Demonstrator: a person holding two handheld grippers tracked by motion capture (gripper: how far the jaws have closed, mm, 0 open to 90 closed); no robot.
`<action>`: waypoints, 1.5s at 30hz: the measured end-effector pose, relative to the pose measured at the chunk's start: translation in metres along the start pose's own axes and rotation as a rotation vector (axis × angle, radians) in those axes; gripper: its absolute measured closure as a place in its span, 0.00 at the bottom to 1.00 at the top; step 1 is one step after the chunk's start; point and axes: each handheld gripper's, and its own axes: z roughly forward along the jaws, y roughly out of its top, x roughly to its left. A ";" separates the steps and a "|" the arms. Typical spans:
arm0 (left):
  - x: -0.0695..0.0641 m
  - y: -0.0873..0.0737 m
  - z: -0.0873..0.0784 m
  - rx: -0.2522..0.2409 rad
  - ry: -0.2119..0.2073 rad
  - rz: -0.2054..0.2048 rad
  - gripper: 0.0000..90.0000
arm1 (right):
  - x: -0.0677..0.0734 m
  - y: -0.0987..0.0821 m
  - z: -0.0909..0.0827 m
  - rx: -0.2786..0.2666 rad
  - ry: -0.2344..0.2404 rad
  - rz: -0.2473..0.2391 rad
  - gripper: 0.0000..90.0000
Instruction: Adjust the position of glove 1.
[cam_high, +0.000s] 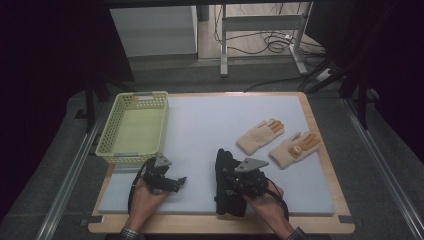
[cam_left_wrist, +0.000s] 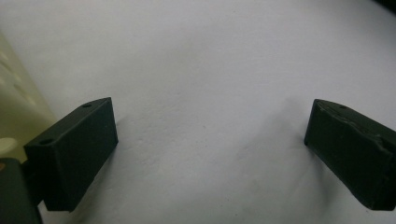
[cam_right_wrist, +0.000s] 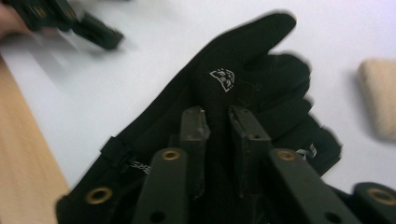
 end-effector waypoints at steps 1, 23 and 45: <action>0.000 0.000 0.000 0.000 0.000 0.000 0.03 | 0.000 -0.004 0.003 0.009 -0.005 0.001 0.69; 0.000 0.000 0.000 0.003 0.000 0.003 0.03 | -0.069 0.021 0.040 0.008 0.014 0.179 0.63; 0.000 0.000 0.000 0.002 0.000 0.003 0.03 | -0.068 0.013 0.016 -0.013 -0.032 0.115 0.71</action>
